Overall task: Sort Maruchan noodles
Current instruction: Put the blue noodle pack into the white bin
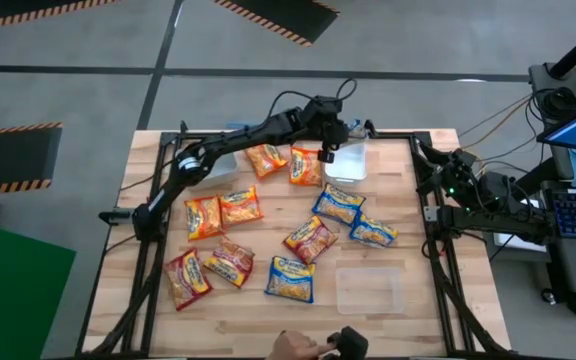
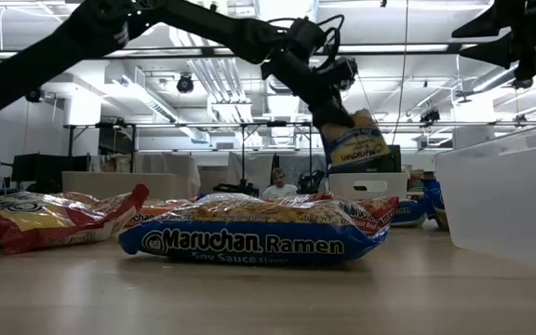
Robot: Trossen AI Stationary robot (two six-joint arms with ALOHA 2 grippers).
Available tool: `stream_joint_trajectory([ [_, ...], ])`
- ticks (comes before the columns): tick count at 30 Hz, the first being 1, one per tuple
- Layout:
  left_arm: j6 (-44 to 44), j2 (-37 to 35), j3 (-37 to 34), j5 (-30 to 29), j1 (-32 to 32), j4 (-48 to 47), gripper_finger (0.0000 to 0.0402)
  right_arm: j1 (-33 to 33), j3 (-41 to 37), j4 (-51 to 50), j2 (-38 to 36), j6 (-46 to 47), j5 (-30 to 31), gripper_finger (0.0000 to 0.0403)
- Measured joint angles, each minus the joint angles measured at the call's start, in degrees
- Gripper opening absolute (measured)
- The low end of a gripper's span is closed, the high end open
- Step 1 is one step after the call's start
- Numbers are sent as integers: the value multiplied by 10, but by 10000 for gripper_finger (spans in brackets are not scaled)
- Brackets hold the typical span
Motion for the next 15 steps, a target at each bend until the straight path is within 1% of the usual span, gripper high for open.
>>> stream_joint_trajectory([
  [6,-2,29,0,1,5,62,0,0,0,0,0,-1,0,219],
  [8,0,42,5,-2,7,62,0,0,0,0,0,-1,0,219],
  [12,9,54,15,-31,13,67,0,0,0,0,1,-1,0,219],
  [15,13,63,16,-33,19,70,0,0,0,0,1,-1,0,219],
])
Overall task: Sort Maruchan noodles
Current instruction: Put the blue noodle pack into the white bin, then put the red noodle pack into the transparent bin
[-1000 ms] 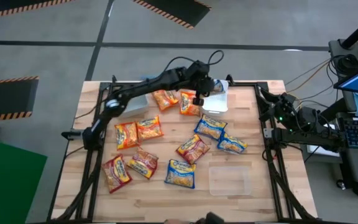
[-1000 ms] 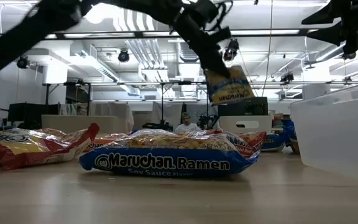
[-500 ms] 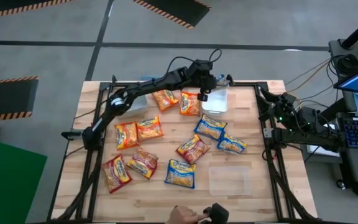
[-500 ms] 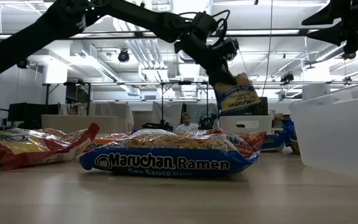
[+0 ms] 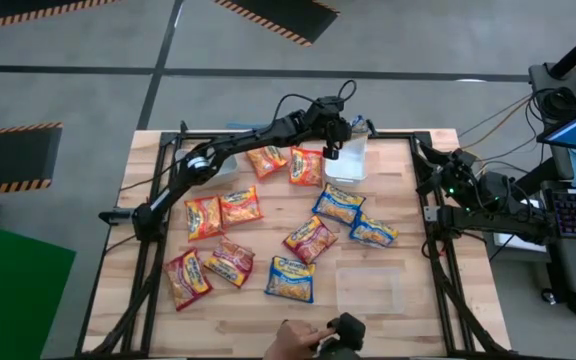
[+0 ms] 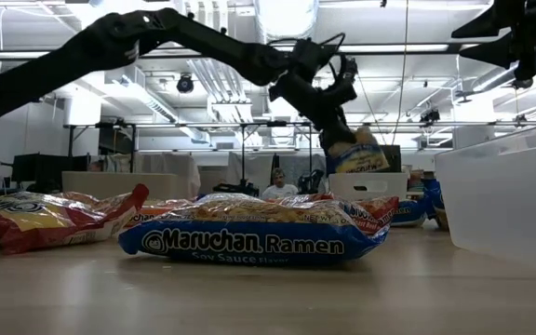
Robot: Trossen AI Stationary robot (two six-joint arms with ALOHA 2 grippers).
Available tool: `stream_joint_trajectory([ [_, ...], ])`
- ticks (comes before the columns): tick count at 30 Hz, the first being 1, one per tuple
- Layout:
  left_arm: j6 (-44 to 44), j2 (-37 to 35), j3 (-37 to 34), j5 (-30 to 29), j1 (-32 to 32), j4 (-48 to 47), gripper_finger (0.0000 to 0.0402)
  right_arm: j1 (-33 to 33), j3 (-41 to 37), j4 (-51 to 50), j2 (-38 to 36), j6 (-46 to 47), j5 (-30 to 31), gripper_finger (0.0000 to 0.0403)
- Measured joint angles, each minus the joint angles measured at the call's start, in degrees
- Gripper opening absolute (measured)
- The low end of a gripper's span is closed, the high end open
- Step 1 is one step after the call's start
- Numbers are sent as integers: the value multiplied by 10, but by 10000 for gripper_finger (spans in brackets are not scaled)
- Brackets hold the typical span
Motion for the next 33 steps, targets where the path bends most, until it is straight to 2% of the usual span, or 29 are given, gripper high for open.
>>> stream_joint_trajectory([
  [19,-9,40,-1,-14,6,-5,3,0,0,-1,2,-3,0,219],
  [23,-19,39,-1,-14,6,-5,30,0,0,-1,2,-3,-1,219],
  [29,-44,31,-1,-32,2,-8,100,0,0,-1,2,0,-1,219],
  [33,-60,15,36,-39,-10,-96,135,0,0,0,2,3,-1,219],
])
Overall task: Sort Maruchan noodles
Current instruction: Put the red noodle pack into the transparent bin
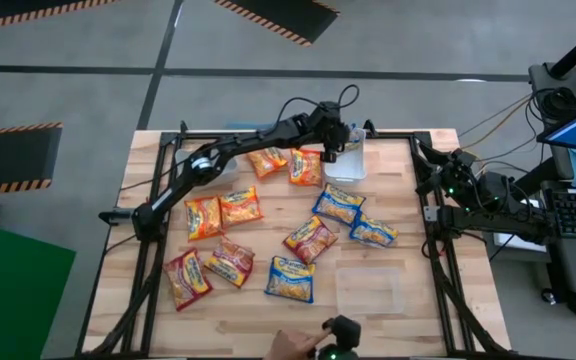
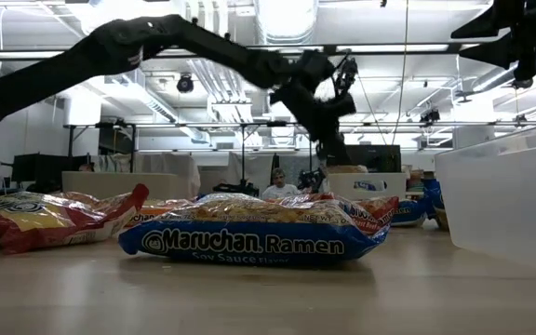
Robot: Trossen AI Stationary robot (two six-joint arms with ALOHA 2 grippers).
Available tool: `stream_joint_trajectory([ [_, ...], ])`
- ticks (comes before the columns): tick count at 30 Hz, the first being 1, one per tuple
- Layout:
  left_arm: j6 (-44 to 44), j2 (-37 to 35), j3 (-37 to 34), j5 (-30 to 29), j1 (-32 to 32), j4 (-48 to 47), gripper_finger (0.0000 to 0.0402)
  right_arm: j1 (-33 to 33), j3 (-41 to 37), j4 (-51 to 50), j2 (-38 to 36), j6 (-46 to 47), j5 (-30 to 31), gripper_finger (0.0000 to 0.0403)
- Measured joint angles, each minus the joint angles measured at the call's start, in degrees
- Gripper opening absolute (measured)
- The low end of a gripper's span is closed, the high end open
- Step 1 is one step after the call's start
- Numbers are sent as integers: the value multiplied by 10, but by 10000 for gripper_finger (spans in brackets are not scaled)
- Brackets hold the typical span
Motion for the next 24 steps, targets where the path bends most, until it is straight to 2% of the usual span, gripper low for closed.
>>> stream_joint_trajectory([
  [2,-25,-9,28,2,-6,-56,143,0,0,1,0,0,0,219],
  [7,-86,-97,-26,41,-22,-98,142,0,0,2,0,-5,-7,219],
  [12,-123,-198,-93,102,-45,-142,124,0,0,2,0,-6,-63,219],
  [16,-124,-313,-237,103,-67,-118,106,0,-5,2,4,16,-107,219],
  [24,-218,-562,-593,100,-146,119,78,0,-41,4,33,142,-181,219],
])
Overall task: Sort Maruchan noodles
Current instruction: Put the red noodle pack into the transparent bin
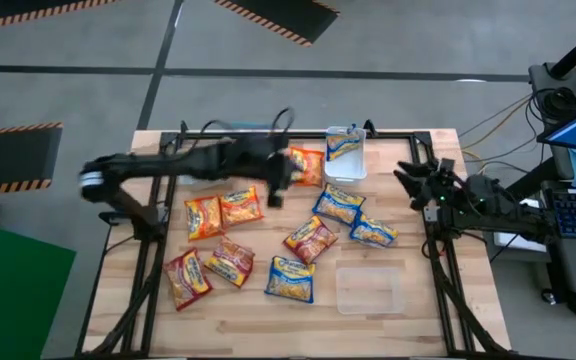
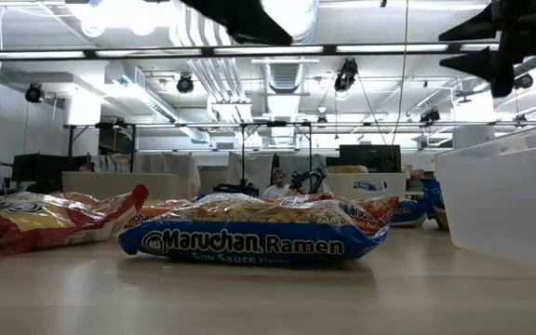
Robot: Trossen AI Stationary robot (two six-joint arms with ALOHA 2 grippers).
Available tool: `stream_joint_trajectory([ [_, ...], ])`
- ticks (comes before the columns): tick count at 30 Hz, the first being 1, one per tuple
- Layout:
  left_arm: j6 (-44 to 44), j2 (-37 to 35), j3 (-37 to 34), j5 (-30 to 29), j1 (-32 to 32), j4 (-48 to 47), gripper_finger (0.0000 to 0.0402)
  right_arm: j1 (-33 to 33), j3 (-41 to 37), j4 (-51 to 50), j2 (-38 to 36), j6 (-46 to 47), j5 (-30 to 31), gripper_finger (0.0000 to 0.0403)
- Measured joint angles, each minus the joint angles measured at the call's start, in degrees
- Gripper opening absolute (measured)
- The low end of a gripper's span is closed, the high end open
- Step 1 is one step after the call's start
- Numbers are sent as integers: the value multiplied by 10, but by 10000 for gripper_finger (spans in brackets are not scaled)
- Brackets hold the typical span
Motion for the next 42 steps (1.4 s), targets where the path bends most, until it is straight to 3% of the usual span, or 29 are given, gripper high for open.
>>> stream_joint_trajectory([
  [7,-43,-136,-207,-3,-56,172,74,0,-20,108,83,123,-104,219],
  [13,-57,-207,-307,-3,-68,204,74,0,-17,268,181,183,-194,219],
  [18,-76,-243,-363,-11,-68,211,74,0,32,276,258,198,-209,219],
  [24,-95,-254,-385,-90,-67,221,74,0,131,182,349,197,-209,219],
  [33,-136,-253,-383,-88,-70,222,74,8,278,-60,492,287,-215,219],
  [42,-161,-223,-383,-28,-75,223,74,54,322,-144,622,394,-287,219],
])
